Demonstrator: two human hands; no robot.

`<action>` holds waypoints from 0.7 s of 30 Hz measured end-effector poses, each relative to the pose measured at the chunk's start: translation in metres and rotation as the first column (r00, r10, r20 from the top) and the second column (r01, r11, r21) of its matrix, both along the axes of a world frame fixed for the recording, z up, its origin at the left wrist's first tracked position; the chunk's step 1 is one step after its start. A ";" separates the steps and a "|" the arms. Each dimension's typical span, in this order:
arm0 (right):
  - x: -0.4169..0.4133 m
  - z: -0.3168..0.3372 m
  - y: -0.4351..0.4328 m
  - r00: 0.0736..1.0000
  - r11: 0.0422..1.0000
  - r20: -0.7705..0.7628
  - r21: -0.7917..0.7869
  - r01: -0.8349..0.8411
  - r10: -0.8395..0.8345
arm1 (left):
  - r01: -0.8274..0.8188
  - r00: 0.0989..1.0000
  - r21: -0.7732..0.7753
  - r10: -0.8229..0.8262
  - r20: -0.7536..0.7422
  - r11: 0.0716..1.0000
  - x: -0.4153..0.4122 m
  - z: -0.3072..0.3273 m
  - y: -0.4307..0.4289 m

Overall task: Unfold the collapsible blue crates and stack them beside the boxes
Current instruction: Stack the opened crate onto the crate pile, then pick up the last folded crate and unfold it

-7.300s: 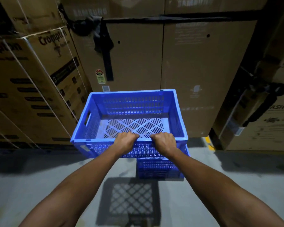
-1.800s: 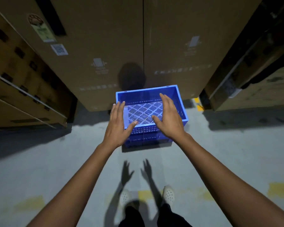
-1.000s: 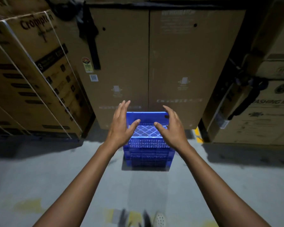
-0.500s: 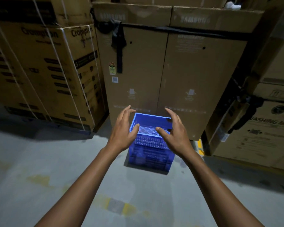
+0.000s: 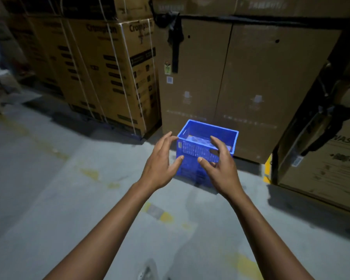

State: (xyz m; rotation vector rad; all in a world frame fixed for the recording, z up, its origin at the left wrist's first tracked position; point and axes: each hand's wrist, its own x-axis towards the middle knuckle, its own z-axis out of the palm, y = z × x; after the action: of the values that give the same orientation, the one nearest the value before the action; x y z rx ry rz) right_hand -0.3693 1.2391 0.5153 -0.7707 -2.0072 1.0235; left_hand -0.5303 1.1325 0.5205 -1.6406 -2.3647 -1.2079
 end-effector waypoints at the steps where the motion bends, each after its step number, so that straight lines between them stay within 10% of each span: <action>1: 0.007 -0.006 -0.011 1.000 0.999 0.006 -0.028 -0.020 0.020 | -0.019 1.000 -0.022 0.019 -0.001 1.000 0.011 -0.004 -0.013; 21: -0.037 0.009 -0.365 0.780 0.778 0.009 -0.077 -0.623 0.626 | -0.596 0.802 -0.054 0.593 -0.071 0.801 0.060 -0.010 -0.444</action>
State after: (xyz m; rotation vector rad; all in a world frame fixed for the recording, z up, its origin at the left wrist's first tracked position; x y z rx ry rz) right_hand -0.4061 0.8738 0.5244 -0.1228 -2.3271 1.4630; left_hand -0.4708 0.6880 0.5109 -0.7882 -2.6061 -0.9374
